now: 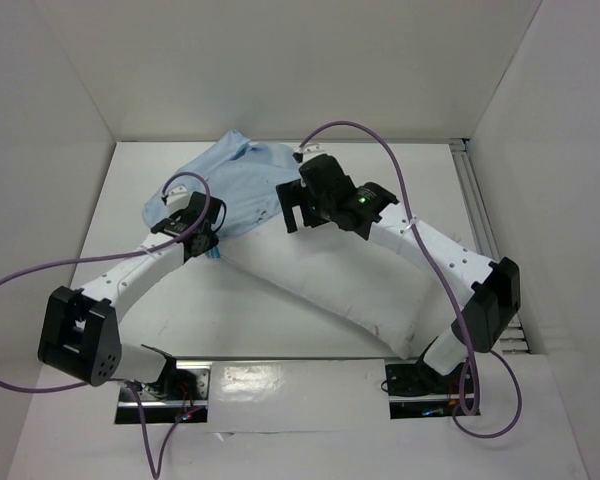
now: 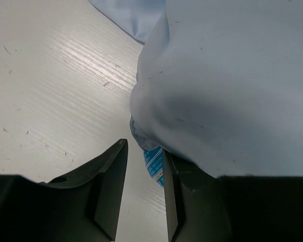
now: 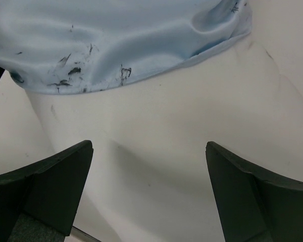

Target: Put the pillow into the pillowcase

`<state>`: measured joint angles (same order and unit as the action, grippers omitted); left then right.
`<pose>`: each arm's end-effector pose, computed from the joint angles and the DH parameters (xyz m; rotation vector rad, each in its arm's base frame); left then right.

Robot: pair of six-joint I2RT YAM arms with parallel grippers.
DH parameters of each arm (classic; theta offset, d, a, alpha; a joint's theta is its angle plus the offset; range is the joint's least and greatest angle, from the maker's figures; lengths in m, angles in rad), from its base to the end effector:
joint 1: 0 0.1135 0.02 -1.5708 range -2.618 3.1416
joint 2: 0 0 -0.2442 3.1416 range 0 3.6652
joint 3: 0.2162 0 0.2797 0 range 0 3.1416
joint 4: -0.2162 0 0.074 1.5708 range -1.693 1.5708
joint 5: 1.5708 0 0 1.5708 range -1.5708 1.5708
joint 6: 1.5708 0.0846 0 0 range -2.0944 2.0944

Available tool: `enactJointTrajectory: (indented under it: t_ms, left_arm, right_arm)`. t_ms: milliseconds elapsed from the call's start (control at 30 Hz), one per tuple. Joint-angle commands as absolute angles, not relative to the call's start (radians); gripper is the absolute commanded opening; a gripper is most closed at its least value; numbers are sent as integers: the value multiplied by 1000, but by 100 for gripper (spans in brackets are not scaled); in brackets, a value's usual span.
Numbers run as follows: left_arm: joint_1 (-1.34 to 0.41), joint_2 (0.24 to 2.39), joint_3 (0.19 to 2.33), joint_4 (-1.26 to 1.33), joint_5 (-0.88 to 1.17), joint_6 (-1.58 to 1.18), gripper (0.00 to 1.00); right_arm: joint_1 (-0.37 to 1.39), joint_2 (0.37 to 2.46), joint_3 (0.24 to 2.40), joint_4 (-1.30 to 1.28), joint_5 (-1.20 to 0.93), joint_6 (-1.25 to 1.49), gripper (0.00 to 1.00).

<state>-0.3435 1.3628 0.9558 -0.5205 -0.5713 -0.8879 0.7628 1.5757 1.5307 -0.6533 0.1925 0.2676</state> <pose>0.3273 -0.0685 0.1832 -0.8354 2.1554 0.1088 0.3127 0.2765 0.3044 -0.4578 2.2286 0.3311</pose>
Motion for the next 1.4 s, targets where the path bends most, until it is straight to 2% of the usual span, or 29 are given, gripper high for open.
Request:
enactJointTrajectory:
  t_ms: [0, 100, 267, 467, 600, 633, 667, 767, 1033, 1167, 1233, 1367]
  left_arm:
    - [-325, 1379, 991, -486, -568, -874, 46]
    - [-316, 1399, 1000, -486, -557, -874, 36]
    - [-298, 1410, 1019, -486, -557, -874, 0]
    - [-298, 1365, 1028, -520, -557, -884, 0]
    - [-298, 1318, 1015, -520, -508, -873, 0]
    - [-298, 1309, 1000, -520, -499, -873, 0]
    - [-298, 1308, 985, -520, -489, -873, 0]
    - [-298, 1279, 971, -520, -454, -853, 0]
    - [-339, 1244, 1031, -520, -261, -786, 0]
    - [-348, 1276, 1161, -488, -106, -727, 0]
    - [-360, 1330, 1291, -488, -34, -706, 0]
    - [-382, 1417, 1477, -511, 75, -678, 0]
  right_arm:
    - [805, 1583, 1563, -713, 265, 235, 100]
    - [828, 1592, 1537, -723, 296, 235, 100]
    - [848, 1583, 1462, -696, 370, 244, 100]
    - [923, 1604, 1392, -651, 520, 233, 100]
    - [923, 1624, 1327, -544, 491, 233, 100]
    - [923, 1637, 1315, -514, 473, 233, 90]
    - [923, 1660, 1315, -490, 415, 233, 74]
    - [865, 1715, 1368, -457, 377, 265, 0]
    - [654, 1769, 1669, -466, 399, 444, 0]
    - [591, 1764, 1775, -488, 465, 503, 0]
    - [571, 1749, 1819, -488, 488, 512, 0]
    - [600, 1720, 1850, -469, 497, 534, 0]
